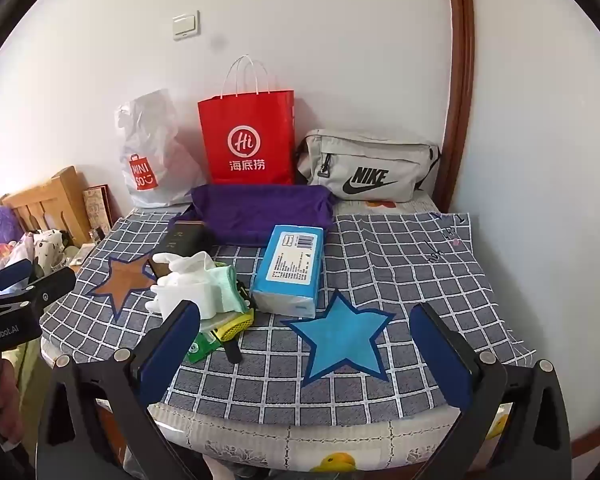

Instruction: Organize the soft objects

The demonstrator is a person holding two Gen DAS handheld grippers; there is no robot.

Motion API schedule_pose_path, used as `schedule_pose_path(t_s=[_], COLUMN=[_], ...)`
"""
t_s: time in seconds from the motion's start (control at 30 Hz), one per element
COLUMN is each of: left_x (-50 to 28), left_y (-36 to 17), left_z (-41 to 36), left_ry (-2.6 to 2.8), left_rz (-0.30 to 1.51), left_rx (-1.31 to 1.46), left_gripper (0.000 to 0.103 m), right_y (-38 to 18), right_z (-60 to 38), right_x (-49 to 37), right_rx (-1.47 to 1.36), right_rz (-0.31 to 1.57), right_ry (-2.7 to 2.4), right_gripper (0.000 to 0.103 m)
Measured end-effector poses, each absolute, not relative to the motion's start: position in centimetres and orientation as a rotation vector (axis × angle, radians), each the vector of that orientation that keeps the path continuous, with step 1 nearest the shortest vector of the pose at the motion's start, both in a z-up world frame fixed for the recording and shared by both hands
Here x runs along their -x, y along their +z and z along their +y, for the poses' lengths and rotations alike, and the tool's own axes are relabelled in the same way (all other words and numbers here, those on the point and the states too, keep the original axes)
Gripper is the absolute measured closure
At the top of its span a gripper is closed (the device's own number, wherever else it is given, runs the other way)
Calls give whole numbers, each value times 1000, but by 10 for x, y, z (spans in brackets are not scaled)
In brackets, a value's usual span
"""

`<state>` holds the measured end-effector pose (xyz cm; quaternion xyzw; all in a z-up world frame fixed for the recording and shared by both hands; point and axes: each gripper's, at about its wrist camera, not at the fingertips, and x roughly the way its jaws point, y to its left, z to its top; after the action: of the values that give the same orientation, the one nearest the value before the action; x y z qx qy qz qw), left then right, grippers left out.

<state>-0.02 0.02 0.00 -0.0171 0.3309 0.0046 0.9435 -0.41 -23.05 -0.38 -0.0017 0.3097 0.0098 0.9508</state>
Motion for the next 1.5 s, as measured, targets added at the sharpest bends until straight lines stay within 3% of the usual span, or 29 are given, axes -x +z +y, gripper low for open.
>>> schedule_pose_path(t_s=[1.5], left_x=[9], left_y=[8], left_z=[13], left_ry=[6], left_rz=[675], left_rx=[55], left_gripper=[0], right_y=[12], right_z=[-226], right_x=[16], right_rx=[-28], right_rz=[606], right_ry=[40], right_gripper=[0])
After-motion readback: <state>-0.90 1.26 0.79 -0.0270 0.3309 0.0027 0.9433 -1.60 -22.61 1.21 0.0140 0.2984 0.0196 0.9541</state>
